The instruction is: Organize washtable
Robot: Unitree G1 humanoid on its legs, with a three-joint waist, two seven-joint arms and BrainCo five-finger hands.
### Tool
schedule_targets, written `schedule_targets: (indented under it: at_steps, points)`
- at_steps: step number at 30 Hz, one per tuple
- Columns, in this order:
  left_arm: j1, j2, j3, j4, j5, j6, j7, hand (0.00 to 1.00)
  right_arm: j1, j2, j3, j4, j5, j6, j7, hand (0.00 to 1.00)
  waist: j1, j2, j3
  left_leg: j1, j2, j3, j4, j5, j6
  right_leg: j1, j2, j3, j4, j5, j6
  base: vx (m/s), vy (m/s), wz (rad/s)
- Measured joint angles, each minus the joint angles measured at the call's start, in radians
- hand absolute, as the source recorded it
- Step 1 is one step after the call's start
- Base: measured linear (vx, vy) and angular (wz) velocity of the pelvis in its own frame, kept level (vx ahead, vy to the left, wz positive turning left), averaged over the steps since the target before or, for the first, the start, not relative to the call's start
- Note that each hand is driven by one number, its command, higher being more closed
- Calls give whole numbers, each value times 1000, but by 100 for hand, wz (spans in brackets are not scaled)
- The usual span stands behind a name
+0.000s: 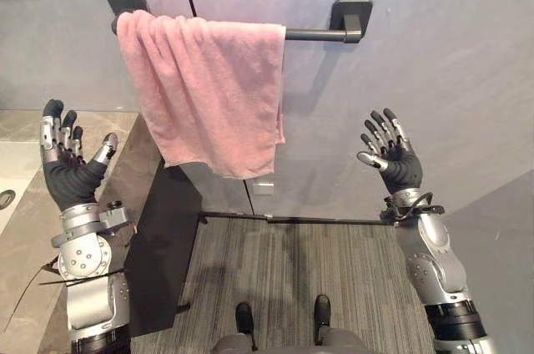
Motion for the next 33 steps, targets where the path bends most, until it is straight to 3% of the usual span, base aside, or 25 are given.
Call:
schedule_targets:
  at_steps: [8, 20, 27, 33]
  points:
    - [-117, 133, 35, 195, -73, 1, 16, 0, -27, 1, 25, 42, 1, 0, 0, 0, 22, -15, 21, -26, -1, -2, 0, 1, 0, -25, 0, -1, 0, 1, -2, 0, 0, 0]
    - [-313, 293, 2, 444, -124, 7, 30, 0, -45, 2, 61, 66, 1, -5, -15, 0, 20, -34, 46, -76, 0, 1, 1, 2, 0, -85, 1, 8, 11, 11, -15, 4, 1, -1]
    - [-401, 323, -56, 541, -140, 23, 16, 0, -59, 3, 82, 63, 2, -9, -18, 0, 18, -46, 59, -99, 0, 6, 7, 2, 0, -106, 3, 13, 3, 18, -20, 20, 1, -2]
    - [-431, 364, -96, 546, -140, 24, 7, 0, -114, 3, 93, 62, 2, -17, -19, 0, 17, -47, 109, -103, 3, 22, 7, 2, 0, -119, 6, 32, 1, 29, -26, -4, 4, -8]
